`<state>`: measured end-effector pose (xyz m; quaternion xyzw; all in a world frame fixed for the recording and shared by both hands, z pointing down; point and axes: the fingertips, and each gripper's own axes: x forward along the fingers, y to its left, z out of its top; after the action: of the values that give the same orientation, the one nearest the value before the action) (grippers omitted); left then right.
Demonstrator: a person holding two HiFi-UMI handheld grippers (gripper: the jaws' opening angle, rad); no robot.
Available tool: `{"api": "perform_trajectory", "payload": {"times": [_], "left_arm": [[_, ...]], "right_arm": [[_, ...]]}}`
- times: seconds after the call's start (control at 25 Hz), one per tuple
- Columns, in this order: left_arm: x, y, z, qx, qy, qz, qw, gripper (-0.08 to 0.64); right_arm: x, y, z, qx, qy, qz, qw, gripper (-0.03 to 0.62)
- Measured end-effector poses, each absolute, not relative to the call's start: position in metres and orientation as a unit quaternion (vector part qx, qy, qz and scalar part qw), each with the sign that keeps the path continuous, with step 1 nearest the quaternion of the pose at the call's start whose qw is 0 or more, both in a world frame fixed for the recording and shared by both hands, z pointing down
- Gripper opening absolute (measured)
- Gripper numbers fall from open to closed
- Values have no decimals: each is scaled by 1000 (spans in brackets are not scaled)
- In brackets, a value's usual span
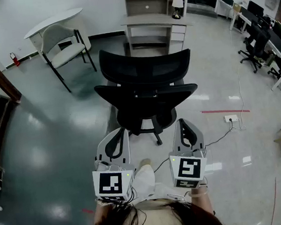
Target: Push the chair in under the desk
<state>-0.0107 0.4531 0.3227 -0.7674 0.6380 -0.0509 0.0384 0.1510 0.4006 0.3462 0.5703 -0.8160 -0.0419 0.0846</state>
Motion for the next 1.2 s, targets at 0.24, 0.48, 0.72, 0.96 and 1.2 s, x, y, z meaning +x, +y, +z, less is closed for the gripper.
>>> {"api": "perform_trajectory", "payload": {"times": [0.24,0.48,0.72,0.96,1.2], "left_arm": [[-18,429,324,-768,637,-51,37,11],[-26,408,334,-759,645,-77,41,12],[-31,382,341,-758,643,-96,45,12],[-41,358,348,-758,642,-109,43,14],[-50,338,356,-754,643,-130,40,15]], "right_arm": [[144,379,345,565,-818,-48,92,21],[138,363,350,546,-829,-58,104,23],[129,341,355,531,-832,-89,137,25],[120,321,366,509,-840,-92,165,26],[117,303,376,503,-837,-95,191,28]]}}
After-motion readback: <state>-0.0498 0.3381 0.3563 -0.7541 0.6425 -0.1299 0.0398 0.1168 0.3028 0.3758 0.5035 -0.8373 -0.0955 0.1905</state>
